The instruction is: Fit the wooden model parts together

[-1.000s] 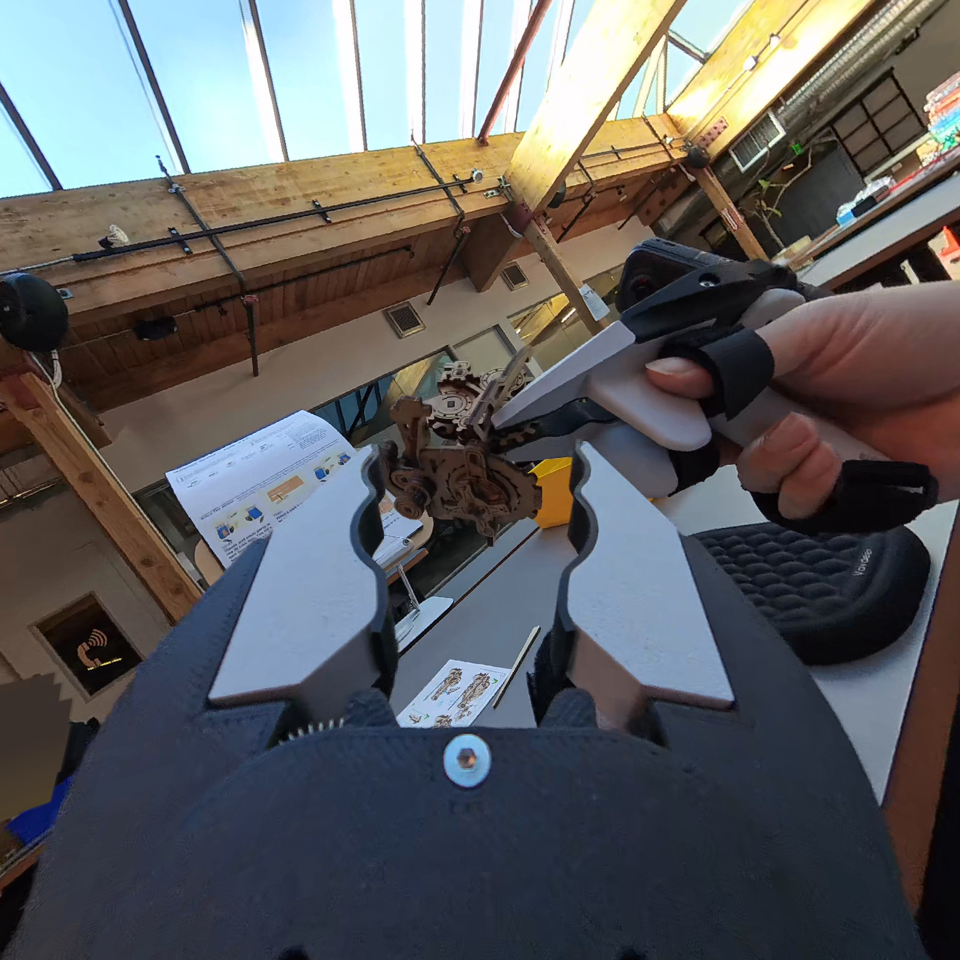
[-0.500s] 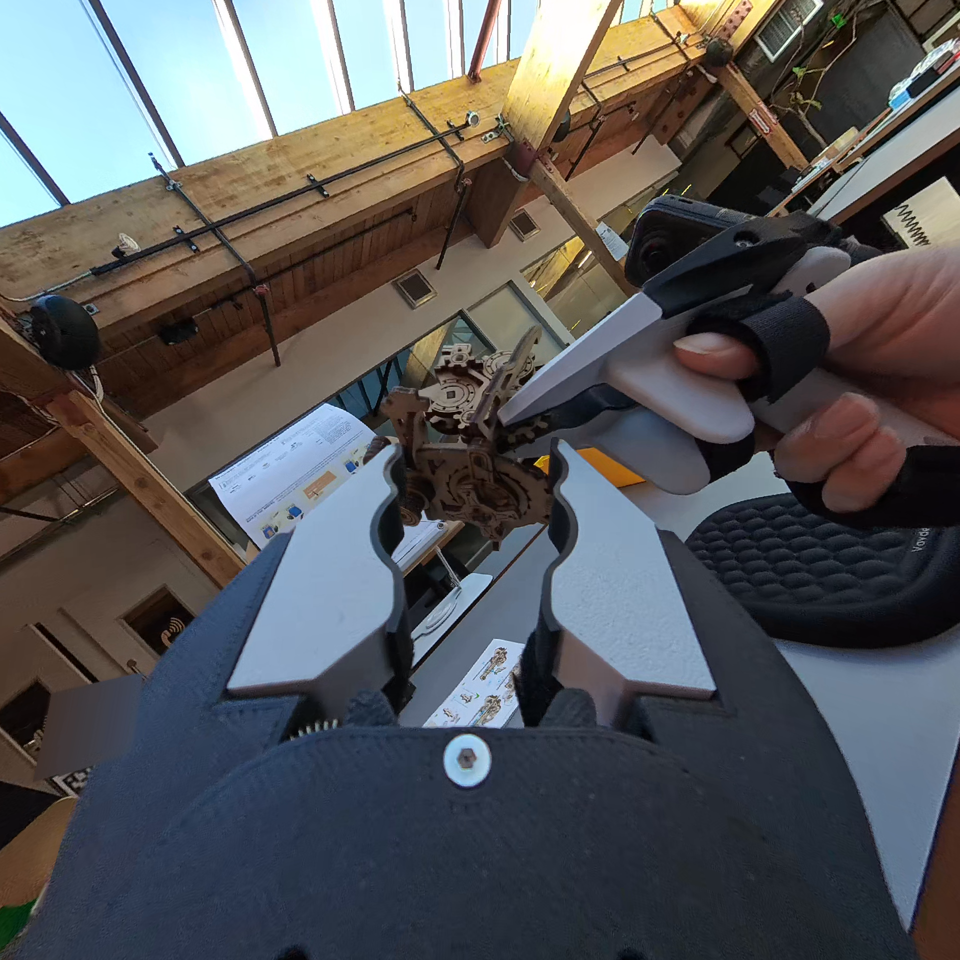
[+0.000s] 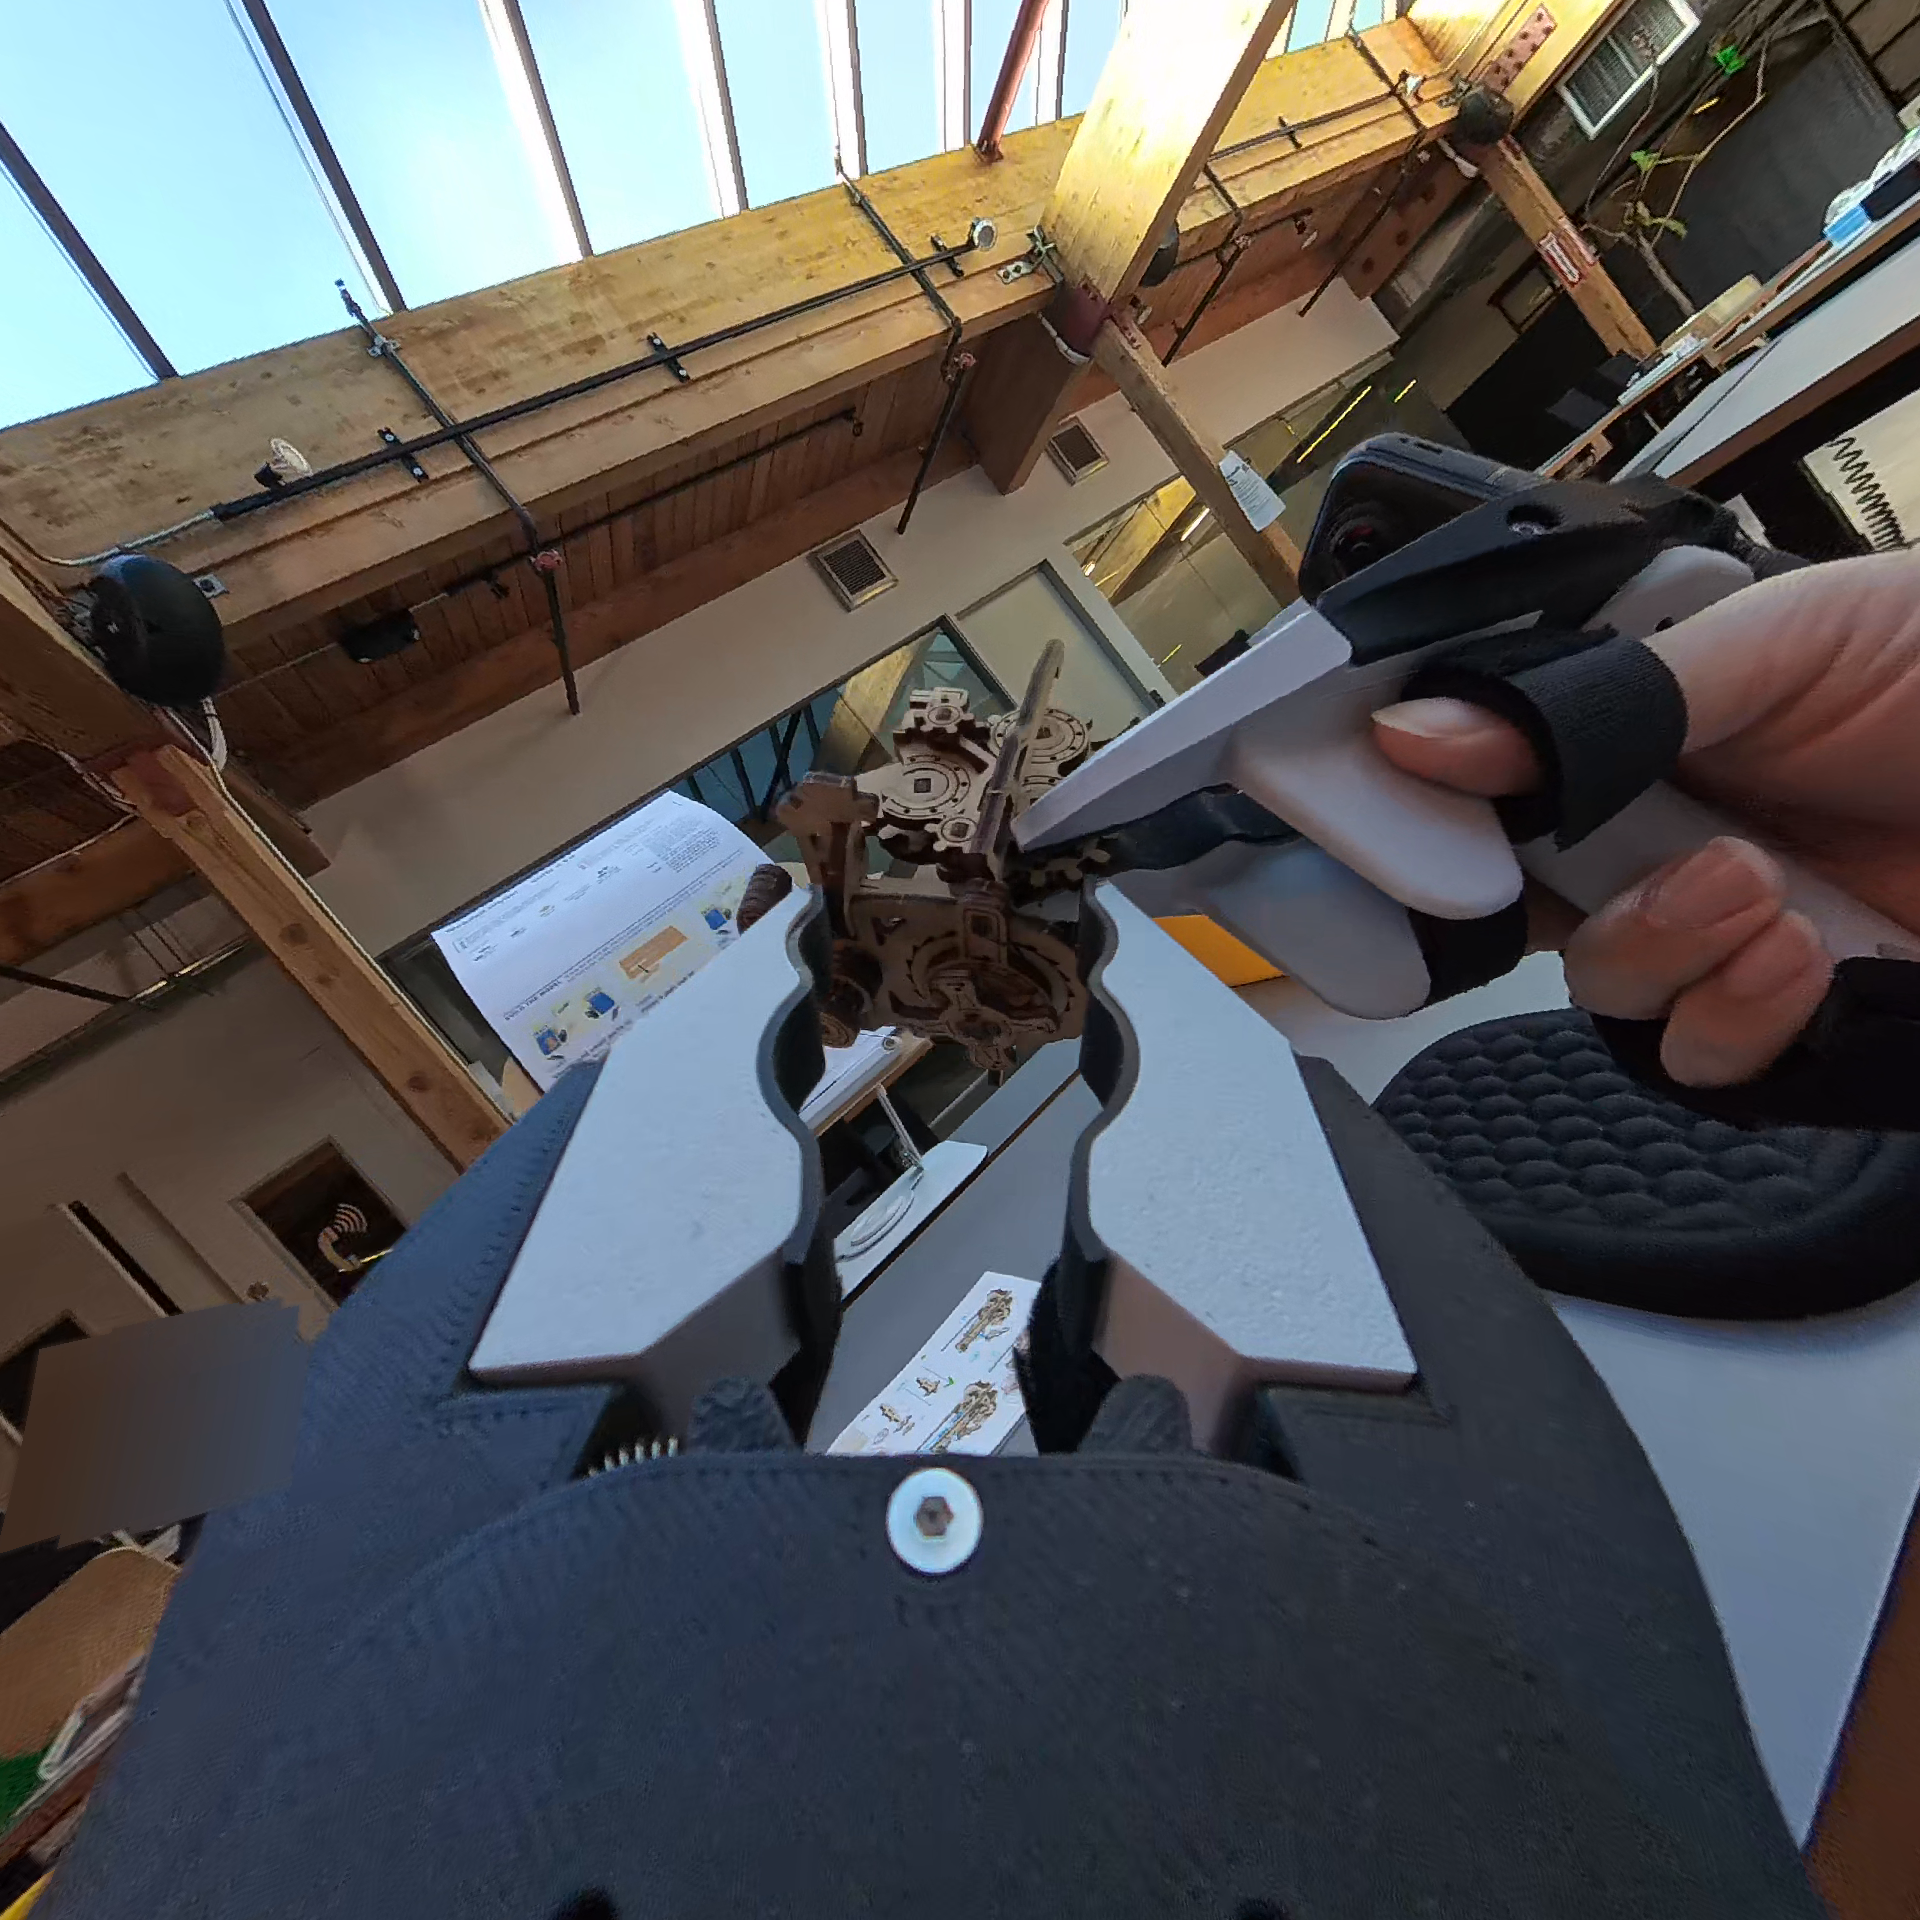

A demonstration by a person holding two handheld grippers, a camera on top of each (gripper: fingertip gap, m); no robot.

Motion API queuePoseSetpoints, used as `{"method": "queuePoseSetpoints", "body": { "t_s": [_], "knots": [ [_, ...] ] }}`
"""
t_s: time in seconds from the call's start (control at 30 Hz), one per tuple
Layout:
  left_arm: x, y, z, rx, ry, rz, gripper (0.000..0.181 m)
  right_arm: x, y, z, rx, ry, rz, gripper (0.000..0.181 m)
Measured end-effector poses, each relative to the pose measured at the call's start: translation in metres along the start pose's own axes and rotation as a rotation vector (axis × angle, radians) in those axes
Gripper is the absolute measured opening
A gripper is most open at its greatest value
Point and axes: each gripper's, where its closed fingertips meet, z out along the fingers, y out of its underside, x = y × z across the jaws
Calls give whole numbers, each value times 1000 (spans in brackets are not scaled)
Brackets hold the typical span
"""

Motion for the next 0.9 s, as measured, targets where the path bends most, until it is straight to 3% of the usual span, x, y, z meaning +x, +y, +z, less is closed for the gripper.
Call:
{"method": "queuePoseSetpoints", "body": {
  "t_s": [0.5,0.9],
  "knots": [
    [1,5,1,-17,92,-140,44,8,-2,-1,-28,48,27,10],
    [0,9,4,-93,87,-89,44,12,-4,-1,-17,47,167,10]
  ]
}}
